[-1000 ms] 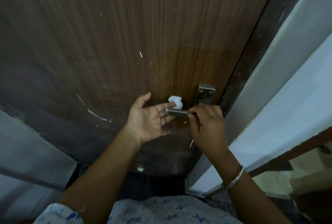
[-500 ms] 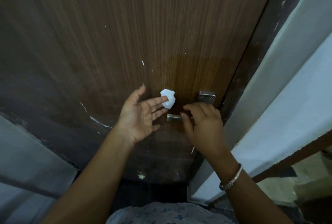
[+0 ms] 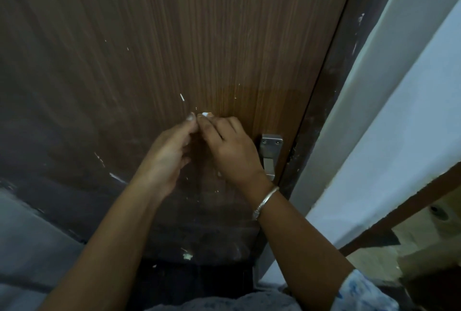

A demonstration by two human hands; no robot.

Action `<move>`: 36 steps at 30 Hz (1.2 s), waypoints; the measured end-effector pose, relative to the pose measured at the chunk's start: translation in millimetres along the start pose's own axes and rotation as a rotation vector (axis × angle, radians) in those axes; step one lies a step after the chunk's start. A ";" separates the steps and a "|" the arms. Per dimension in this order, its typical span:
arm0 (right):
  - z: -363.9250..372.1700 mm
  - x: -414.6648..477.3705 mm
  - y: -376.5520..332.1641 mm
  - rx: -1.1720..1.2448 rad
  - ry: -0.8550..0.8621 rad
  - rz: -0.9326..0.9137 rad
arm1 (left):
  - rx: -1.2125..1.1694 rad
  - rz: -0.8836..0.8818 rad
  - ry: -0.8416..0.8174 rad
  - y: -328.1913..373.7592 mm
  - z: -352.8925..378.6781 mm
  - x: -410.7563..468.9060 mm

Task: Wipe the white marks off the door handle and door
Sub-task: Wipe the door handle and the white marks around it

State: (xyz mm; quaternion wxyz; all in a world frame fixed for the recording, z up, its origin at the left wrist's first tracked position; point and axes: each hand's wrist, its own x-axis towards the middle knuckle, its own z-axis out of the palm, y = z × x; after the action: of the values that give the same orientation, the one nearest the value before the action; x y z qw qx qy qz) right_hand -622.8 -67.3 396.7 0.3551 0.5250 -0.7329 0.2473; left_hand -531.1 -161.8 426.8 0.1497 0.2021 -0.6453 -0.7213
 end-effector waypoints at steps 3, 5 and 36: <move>-4.8 0.7 6.5 -0.016 0.034 -0.003 | 0.094 0.101 0.125 -0.5 4.7 -2.7; -11.5 -1.7 15.5 -0.086 0.053 0.005 | 0.079 0.126 0.165 -0.9 1.0 -3.5; -24.1 -80.0 32.3 -0.334 0.001 0.643 | 0.195 0.042 0.021 -11.5 18.3 -14.6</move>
State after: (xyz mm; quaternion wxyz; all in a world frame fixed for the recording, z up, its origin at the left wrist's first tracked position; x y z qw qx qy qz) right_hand -631.4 8.5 349.7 0.3401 0.2023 -0.8908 0.2234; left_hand -526.6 -137.5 418.4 0.1512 0.2097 -0.7151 -0.6495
